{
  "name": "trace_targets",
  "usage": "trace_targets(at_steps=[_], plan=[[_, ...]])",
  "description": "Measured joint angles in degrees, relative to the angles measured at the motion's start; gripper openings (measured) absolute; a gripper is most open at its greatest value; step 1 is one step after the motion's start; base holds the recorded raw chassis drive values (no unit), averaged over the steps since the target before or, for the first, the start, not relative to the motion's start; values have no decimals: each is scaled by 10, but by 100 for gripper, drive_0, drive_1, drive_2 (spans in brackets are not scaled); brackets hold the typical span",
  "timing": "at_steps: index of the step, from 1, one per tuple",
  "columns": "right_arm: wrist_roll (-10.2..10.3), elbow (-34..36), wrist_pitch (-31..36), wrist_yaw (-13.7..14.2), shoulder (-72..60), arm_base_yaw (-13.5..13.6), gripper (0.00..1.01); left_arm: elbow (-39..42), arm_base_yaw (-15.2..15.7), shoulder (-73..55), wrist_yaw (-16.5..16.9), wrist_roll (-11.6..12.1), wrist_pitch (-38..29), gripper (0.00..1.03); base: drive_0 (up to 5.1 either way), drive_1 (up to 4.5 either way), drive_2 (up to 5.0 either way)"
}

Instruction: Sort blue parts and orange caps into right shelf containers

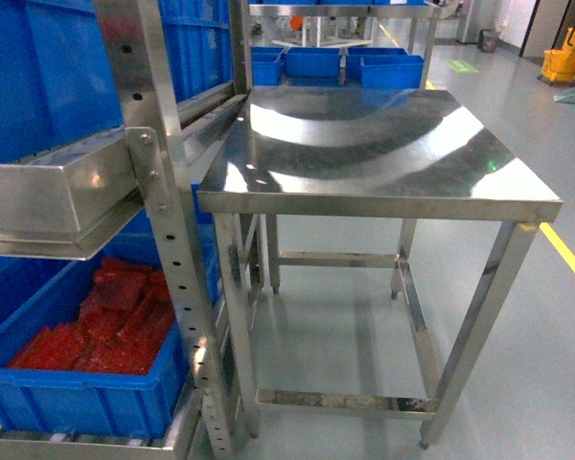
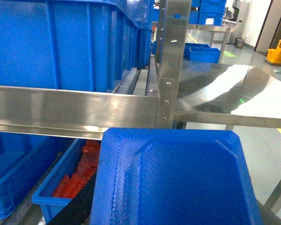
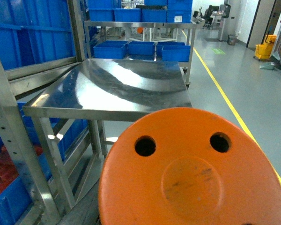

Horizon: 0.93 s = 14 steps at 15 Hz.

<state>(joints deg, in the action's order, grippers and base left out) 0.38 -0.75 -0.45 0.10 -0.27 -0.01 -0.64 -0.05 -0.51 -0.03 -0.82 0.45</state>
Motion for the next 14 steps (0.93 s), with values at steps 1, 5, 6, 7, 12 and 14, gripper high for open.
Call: trace_targets(at_steps=[1, 5, 6, 7, 12, 14], plan=[[0, 0, 1, 0, 0, 0, 44, 0, 0, 0, 1, 0, -1, 41, -493, 252, 252], [0, 0, 3, -1, 0, 0, 44, 0, 0, 0, 1, 0, -3, 41, -505, 241, 241], [0, 0, 0, -1, 0, 0, 44, 0, 0, 0, 0, 0, 1, 41, -495, 250, 250], [0, 0, 3, -1, 0, 0, 44, 0, 0, 0, 0, 0, -2, 41, -497, 248, 248], [0, 0, 4, -1, 0, 0, 44, 0, 0, 0, -1, 0, -1, 41, -514, 231, 231], [0, 0, 4, -1, 0, 0, 44, 0, 0, 0, -1, 0, 0, 41, -516, 229, 229]])
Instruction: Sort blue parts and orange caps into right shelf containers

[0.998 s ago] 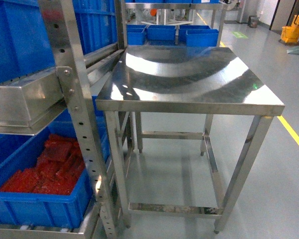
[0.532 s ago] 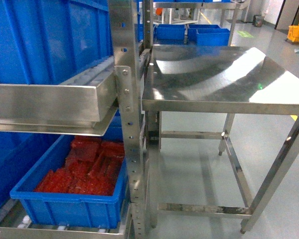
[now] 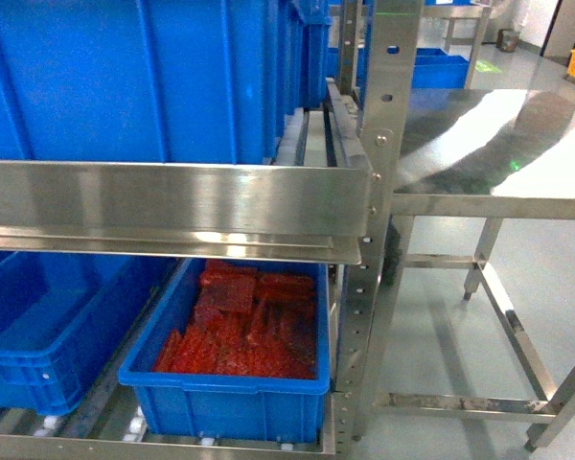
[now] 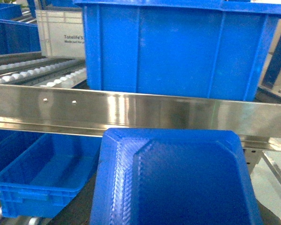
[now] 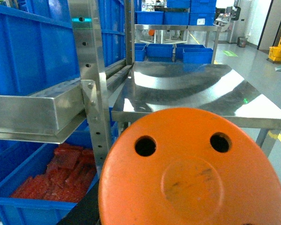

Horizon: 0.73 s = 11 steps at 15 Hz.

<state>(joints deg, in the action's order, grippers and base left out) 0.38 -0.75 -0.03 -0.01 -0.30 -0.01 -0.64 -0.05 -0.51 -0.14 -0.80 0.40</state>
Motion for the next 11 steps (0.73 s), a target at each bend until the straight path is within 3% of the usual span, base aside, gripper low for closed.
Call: trace_targets(at_steps=[11], plan=[[0, 0, -4, 0, 0, 0, 44, 0, 0, 0, 1, 0, 0, 41, -503, 243, 243]])
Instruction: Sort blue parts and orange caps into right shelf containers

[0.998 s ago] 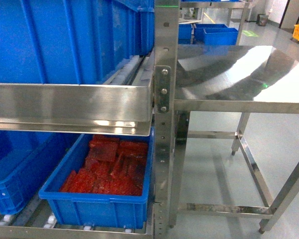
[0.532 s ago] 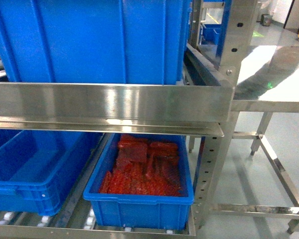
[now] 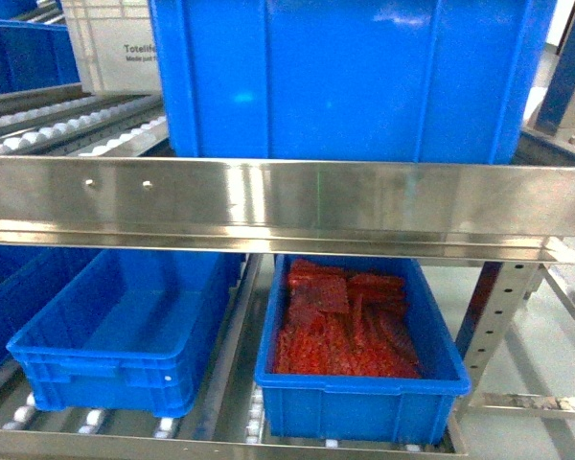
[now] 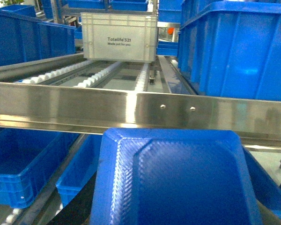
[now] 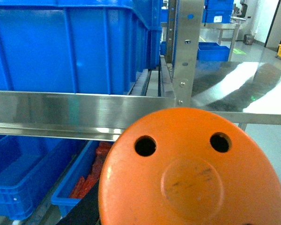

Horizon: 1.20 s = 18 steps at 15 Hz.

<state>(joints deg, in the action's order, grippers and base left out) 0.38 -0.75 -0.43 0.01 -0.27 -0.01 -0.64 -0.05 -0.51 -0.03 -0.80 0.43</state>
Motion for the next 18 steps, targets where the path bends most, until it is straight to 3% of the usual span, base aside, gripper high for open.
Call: trace_targets(at_steps=[18], plan=[[0, 0, 0, 0, 0, 0, 44, 0, 0, 0, 0, 0, 0, 41, -500, 245, 245]])
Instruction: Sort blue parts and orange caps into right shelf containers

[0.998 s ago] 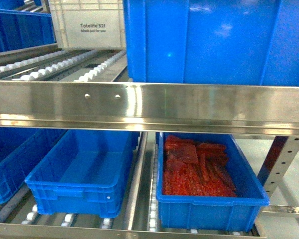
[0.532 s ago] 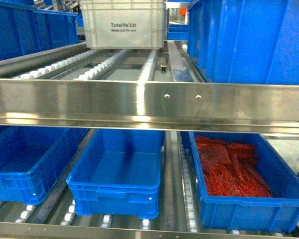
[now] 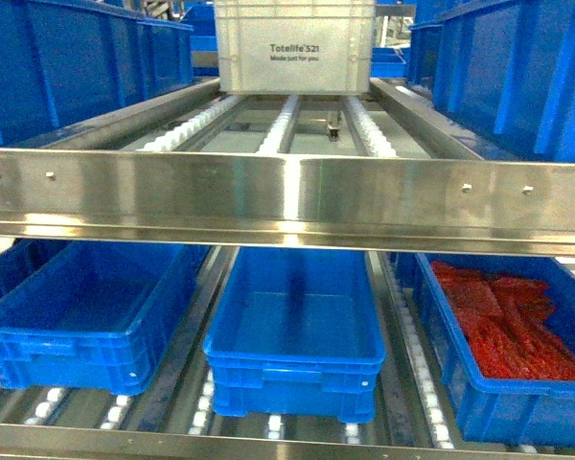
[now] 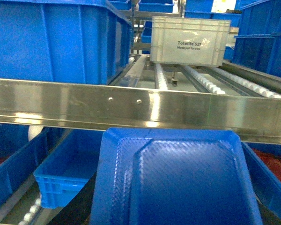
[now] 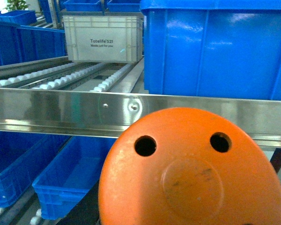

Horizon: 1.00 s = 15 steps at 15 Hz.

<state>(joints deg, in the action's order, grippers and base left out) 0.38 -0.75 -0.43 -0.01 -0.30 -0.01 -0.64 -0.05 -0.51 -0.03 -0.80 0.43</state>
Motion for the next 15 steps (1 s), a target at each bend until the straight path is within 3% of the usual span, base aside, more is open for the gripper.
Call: trace_targets(at_steps=[14, 15], plan=[[0, 0, 0, 0, 0, 0, 44, 0, 0, 0, 1, 0, 0, 41, -494, 251, 251], [0, 0, -1, 0, 0, 0, 44, 0, 0, 0, 1, 0, -2, 41, 0, 0, 0]])
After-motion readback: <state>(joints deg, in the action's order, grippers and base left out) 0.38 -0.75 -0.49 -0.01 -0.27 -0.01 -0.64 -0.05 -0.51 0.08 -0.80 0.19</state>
